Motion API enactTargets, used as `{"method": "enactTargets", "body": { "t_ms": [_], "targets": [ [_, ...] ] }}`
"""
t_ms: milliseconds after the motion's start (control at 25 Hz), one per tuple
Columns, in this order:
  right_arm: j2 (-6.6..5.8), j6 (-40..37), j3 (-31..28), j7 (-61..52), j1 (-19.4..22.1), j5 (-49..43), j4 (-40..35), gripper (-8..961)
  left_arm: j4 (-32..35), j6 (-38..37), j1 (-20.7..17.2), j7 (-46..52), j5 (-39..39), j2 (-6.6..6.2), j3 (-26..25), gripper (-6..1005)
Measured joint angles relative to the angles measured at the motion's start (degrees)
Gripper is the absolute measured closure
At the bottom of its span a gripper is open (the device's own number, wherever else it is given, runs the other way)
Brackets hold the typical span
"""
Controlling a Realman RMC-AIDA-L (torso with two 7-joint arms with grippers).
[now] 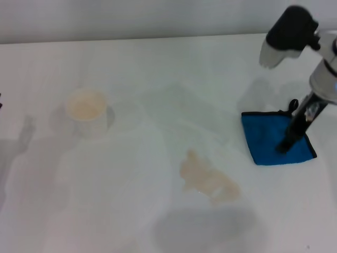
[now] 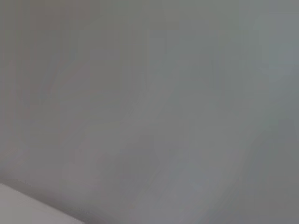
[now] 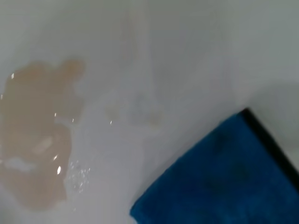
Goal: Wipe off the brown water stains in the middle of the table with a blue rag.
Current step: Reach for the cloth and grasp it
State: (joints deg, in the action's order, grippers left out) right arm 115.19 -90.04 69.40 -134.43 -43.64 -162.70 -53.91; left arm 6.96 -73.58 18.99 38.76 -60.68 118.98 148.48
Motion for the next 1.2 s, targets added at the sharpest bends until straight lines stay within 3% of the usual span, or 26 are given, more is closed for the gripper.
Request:
{"method": "enactTargets", "body": {
  "t_ms": [1200],
  "targets": [
    [0.47,8.7,5.7,0.1,0.0,1.3,6.0,127,0.8,3.3,1.0,2.6,-1.2,0.20,0.0,104]
  ]
}}
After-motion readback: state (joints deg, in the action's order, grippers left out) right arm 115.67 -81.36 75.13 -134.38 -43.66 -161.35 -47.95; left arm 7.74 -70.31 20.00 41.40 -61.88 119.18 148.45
